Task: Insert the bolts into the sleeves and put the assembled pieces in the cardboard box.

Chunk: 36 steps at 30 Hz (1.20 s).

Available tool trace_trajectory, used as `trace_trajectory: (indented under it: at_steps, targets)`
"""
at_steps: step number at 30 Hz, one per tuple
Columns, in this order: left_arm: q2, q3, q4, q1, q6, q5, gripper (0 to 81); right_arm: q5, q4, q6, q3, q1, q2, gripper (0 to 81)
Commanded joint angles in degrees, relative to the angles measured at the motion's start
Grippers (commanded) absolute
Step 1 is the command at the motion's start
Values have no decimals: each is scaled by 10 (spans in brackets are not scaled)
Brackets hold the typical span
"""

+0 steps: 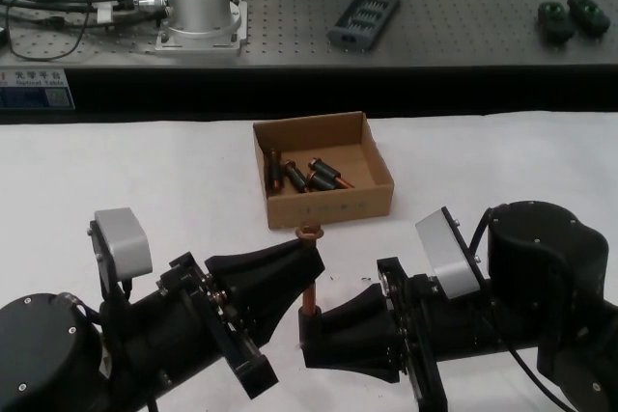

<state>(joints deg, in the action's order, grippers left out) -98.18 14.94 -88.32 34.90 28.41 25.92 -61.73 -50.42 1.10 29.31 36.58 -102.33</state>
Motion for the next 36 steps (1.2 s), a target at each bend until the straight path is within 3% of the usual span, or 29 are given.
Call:
trace_trajectory:
  at_steps: [1, 22, 36]
  targets:
    - [0, -2, -7, 1, 7, 30, 6, -2, -9, -3, 3, -5, 1, 66]
    - [-25, -2, -7, 1, -32, 14, 6, -6, -9, -3, 3, -11, 1, 66]
    - [-25, -2, -7, 1, -108, 54, 6, 31, -13, 19, 3, -13, 1, 66]
